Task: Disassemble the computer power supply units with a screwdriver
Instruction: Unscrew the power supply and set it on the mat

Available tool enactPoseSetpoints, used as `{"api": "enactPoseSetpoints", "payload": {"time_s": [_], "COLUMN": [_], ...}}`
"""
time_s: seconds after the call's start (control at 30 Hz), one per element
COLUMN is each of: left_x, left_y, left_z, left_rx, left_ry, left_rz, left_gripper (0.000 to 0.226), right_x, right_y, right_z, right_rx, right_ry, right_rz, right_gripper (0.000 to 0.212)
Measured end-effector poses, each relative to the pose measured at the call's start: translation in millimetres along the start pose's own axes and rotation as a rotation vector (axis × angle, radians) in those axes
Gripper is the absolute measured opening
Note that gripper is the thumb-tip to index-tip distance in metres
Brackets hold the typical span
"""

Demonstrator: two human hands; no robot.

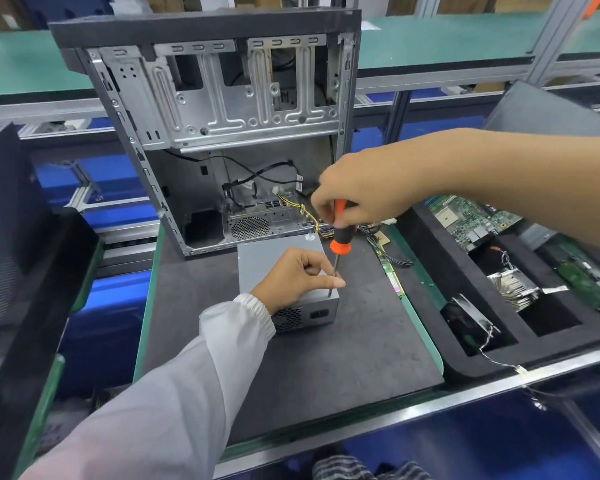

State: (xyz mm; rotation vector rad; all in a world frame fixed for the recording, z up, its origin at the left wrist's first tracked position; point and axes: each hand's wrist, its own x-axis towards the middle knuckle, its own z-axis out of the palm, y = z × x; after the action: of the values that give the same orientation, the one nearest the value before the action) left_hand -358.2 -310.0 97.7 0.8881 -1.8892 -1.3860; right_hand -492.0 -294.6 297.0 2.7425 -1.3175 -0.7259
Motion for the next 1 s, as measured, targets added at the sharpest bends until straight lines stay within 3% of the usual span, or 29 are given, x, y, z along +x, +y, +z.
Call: {"api": "enactPoseSetpoints", "payload": {"time_s": [0.13, 0.23, 0.3, 0.4, 0.5, 0.6, 0.7, 0.83, 1.0], "left_x": [-0.9, -3.7, -4.7, -3.6, -2.1, 0.4, 1.3, -0.6, 3.7], "left_y": [0.1, 2.8, 8.1, 15.3, 17.1, 16.4, 17.4, 23.0, 28.1], "left_z": [-4.4, -8.7, -9.9, -8.3, -4.9, -4.0, -8.1, -11.3, -9.9], "left_rx": [-0.007, -0.074, -0.068, -0.044, -0.064, -0.080, -0.037, -0.067, -0.035], "left_ry": [-0.061, -0.064, -0.064, -0.052, -0.021, -0.005, -0.044, -0.110, -0.039], "left_rz": [0.021, 0.026, 0.030, 0.022, 0.007, -0.015, 0.001, 0.020, 0.034], "left_gripper": [0.012, 0.021, 0.020, 0.017, 0.011, 0.012, 0.007, 0.014, 0.013], "right_x": [-2.9, -1.9, -3.1, -1.9, -0.2, -5.4, -10.4, -8.3, -4.5], "right_y": [-6.7, -5.2, -3.3, -0.5, 1.0, 2.9, -0.1, -1.6, -0.3], "right_z": [-0.8, 2.2, 2.1, 0.0, 2.3, 0.8, 0.8, 5.3, 3.0], "right_rx": [-0.003, 0.013, 0.058, 0.278, 0.144, 0.099, 0.114, 0.103, 0.213], "right_ry": [0.007, 0.049, 0.047, -0.089, -0.105, -0.053, -0.051, 0.022, -0.038], "right_rz": [-0.093, -0.086, -0.016, 0.263, 0.236, 0.057, -0.007, 0.035, 0.365], "right_gripper": [0.029, 0.027, 0.034, 0.070, 0.057, 0.009, 0.036, 0.035, 0.066]}}
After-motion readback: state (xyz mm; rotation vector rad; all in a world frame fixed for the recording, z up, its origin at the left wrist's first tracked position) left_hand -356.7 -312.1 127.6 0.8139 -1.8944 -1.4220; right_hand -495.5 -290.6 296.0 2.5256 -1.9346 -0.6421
